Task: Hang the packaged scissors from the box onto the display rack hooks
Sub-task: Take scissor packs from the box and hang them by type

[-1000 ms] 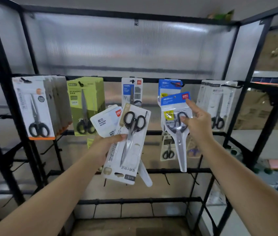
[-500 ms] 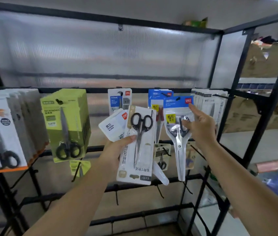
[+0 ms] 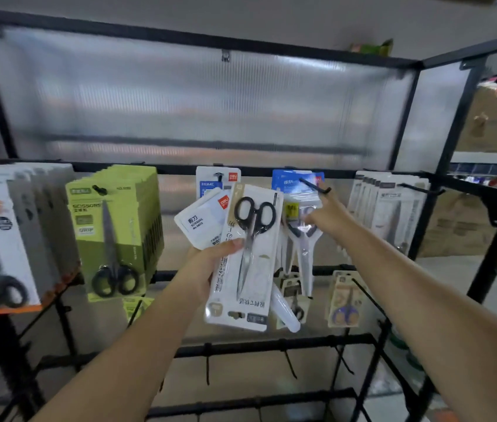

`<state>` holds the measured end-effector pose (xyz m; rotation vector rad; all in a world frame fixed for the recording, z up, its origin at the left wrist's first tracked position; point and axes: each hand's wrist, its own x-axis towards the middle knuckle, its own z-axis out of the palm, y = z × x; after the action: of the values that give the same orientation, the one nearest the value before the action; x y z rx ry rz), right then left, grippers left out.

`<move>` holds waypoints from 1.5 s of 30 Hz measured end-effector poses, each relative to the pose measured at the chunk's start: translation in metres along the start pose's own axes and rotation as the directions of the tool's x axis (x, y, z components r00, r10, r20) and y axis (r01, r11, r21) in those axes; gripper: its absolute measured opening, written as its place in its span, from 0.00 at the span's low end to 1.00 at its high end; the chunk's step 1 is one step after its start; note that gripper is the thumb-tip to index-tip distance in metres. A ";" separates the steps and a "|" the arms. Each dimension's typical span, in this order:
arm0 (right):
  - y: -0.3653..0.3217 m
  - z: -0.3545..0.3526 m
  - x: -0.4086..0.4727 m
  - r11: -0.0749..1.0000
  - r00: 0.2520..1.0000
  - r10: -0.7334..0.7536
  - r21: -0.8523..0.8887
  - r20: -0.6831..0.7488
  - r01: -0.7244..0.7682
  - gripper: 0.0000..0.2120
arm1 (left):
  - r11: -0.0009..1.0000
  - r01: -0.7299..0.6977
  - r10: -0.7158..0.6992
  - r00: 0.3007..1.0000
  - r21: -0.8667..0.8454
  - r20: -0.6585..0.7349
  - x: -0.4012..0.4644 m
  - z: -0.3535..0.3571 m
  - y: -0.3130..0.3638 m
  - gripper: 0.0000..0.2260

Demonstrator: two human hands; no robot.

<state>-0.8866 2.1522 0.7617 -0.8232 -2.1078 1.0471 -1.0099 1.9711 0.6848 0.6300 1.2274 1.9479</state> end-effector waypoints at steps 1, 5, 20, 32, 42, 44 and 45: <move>0.003 0.005 -0.003 0.999 0.999 0.002 0.049 -0.049 0.000 0.26 | 1.000 -0.023 0.023 1.000 -0.013 -0.008 0.001 0.002 0.002 0.24; 0.012 0.020 -0.036 0.954 0.984 -0.156 0.244 -0.082 0.171 0.15 | 0.996 -0.072 0.073 0.997 -0.043 0.011 -0.003 0.015 -0.001 0.20; 0.001 0.021 -0.055 0.620 0.989 0.080 0.771 0.122 -0.145 0.08 | 0.993 -0.116 0.121 0.975 0.036 -0.186 -0.039 0.017 -0.017 0.11; -0.011 0.081 -0.075 0.195 0.945 0.314 0.968 0.090 -0.157 0.15 | 0.976 -0.219 0.201 0.897 -0.002 -0.395 -0.088 -0.025 -0.021 0.15; 0.025 0.079 -0.082 0.599 0.971 0.236 0.780 0.041 -0.179 0.42 | 0.958 -0.233 0.285 0.836 0.168 -0.469 -0.121 -0.057 0.004 0.10; 0.030 0.073 -0.086 0.842 0.989 -0.141 0.532 0.049 0.093 0.47 | 0.942 -0.266 0.326 0.865 0.203 -0.380 -0.128 -0.058 0.010 0.12; 0.030 0.071 -0.090 0.884 0.932 -0.314 0.413 0.179 0.219 0.47 | 0.938 -0.266 0.331 0.879 0.222 -0.344 -0.129 -0.057 0.011 0.14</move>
<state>-0.8794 2.0679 0.6789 -0.2084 -2.0316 1.4017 -0.9767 1.8349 0.6685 0.5725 1.6252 2.3180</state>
